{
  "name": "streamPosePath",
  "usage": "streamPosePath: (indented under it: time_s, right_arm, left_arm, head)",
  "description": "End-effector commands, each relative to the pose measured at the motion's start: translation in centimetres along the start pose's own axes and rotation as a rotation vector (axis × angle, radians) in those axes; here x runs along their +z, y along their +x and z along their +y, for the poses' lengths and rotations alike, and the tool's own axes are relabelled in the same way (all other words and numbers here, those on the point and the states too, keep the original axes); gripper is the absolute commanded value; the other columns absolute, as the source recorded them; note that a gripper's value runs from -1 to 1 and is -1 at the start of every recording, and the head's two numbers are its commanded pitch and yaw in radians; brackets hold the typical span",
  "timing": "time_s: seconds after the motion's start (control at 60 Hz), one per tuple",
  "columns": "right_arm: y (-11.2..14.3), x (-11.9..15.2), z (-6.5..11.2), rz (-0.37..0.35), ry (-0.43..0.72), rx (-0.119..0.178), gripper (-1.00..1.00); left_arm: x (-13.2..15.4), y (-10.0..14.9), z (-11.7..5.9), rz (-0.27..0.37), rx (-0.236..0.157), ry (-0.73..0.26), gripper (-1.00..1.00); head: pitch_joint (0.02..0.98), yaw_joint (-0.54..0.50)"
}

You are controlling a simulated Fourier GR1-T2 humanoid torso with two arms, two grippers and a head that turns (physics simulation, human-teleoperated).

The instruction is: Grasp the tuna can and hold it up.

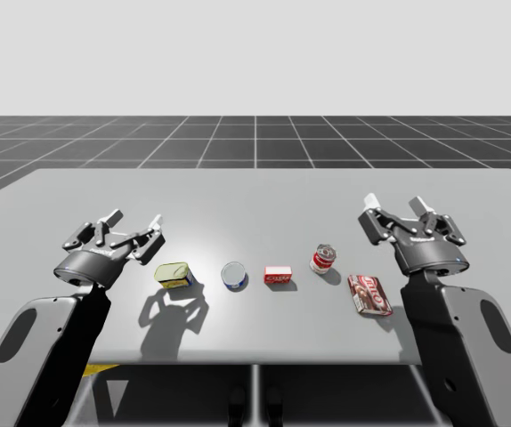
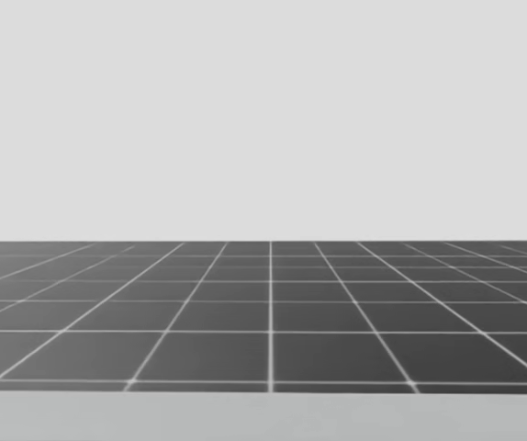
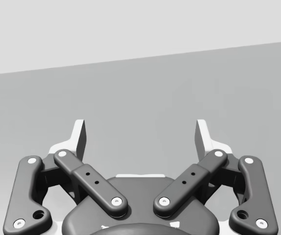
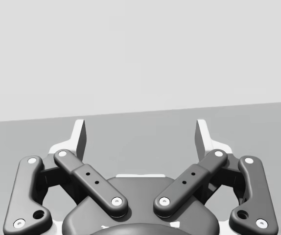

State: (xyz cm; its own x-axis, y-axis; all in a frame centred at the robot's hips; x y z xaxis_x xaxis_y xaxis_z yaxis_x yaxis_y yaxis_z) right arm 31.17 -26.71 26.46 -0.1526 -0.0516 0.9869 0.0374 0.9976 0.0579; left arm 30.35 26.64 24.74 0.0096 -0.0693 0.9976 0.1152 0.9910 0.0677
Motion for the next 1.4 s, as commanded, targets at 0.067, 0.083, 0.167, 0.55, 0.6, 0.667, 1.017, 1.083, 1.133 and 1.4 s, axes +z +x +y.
streamPosePath:
  time_s: [0.067,0.083,0.167,0.55,0.6,0.667,1.017,1.083,1.133,1.4]
  right_arm:
    - [-0.2,0.1,0.4,0.038,0.011,0.029,-1.00]
    - [-0.3,0.0,0.5,0.042,0.007,0.033,-1.00]
    - [-0.3,-0.1,0.4,0.065,0.032,0.027,-1.00]
    - [-0.3,-0.1,0.4,0.067,0.020,0.048,-1.00]
    - [-0.3,-0.1,0.4,0.069,0.023,0.049,-1.00]
    - [-0.3,-0.1,0.4,0.072,0.024,0.052,-1.00]
    - [-0.3,-0.1,0.3,0.082,0.034,0.059,-1.00]
    - [-0.3,-0.1,0.4,0.084,0.039,0.058,-1.00]
    - [-0.4,-0.1,0.4,0.086,0.042,0.060,-1.00]
    - [-0.6,-0.1,0.6,0.094,0.037,0.063,-1.00]
  left_arm:
    - [0.0,0.0,0.1,-0.001,0.001,0.003,-1.00]
    - [0.0,0.0,0.1,-0.001,0.001,0.003,-1.00]
    - [0.0,0.0,0.1,0.000,0.000,0.004,-1.00]
    - [0.0,0.0,0.0,-0.002,-0.002,-0.003,-1.00]
    - [0.0,0.0,-0.1,-0.001,-0.003,-0.004,-1.00]
    - [0.0,0.0,-0.1,-0.001,-0.005,-0.005,-1.00]
    - [-0.1,0.0,-0.2,-0.002,-0.011,-0.014,-1.00]
    - [-0.1,0.1,-0.3,-0.003,-0.011,-0.016,-1.00]
    - [-0.1,0.1,-0.4,-0.006,-0.012,-0.017,-1.00]
    - [2.1,1.4,-3.6,-0.049,-0.012,-0.080,-1.00]
  head:
    - [0.093,0.01]
    - [0.096,0.01]
    - [0.118,0.01]
    - [0.445,0.01]
    - [0.497,0.01]
    - [0.566,0.01]
    - [0.826,0.06]
    - [0.858,0.09]
    - [0.871,0.10]
    - [0.878,0.13]
